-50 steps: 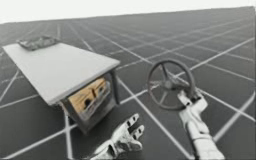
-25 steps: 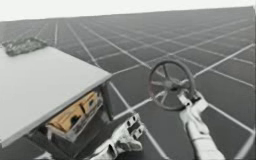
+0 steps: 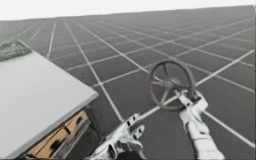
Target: Pick up and drop off the object
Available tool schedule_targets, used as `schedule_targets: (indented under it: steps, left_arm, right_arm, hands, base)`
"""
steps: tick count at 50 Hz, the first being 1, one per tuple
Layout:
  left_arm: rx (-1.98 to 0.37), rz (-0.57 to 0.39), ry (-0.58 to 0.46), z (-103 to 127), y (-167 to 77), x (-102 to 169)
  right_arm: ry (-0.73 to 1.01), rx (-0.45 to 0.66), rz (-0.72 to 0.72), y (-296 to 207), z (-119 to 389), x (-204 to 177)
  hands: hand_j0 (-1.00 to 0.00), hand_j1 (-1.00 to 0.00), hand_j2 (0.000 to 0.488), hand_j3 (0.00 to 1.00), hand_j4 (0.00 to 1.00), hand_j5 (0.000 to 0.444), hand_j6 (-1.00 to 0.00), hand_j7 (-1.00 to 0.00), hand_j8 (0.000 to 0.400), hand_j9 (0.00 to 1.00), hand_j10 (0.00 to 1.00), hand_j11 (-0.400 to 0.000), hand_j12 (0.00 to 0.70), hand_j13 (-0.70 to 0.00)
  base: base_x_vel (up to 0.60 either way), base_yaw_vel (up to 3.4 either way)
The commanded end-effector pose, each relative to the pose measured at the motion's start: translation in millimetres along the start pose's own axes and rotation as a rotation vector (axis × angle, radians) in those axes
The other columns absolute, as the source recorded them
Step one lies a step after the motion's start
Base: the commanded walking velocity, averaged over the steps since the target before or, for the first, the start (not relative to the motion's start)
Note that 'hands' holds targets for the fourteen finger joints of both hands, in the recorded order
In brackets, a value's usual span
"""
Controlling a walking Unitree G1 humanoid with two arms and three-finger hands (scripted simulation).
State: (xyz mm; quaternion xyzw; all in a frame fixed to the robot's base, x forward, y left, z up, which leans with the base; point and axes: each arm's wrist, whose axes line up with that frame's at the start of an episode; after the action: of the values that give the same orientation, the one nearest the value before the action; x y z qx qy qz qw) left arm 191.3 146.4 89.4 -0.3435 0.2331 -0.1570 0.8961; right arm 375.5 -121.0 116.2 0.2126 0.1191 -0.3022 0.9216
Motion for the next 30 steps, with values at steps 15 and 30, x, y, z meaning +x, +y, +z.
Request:
schedule_targets:
  steps: [15, 30]
  left_arm:
    - [-0.013, -0.002, -0.015, -0.1, 3.2, -3.2]
    - [-0.013, -0.002, -0.015, -0.1, 3.2, -3.2]
  right_arm:
    - [-0.031, 0.008, 0.040, 12.5, 7.4, -6.6]
    - [-0.031, 0.008, 0.040, 12.5, 7.4, -6.6]
  hands:
    - [0.00, 0.00, 0.000, 1.00, 1.00, 0.000, 0.00, 0.00, 0.000, 1.00, 1.00, -0.400, 0.000, -0.700]
    - [0.00, 0.00, 0.000, 1.00, 1.00, 0.000, 0.00, 0.00, 0.000, 1.00, 1.00, -0.400, 0.000, -0.700]
  base:
    - [0.45, 0.29]
    - [0.39, 0.42]
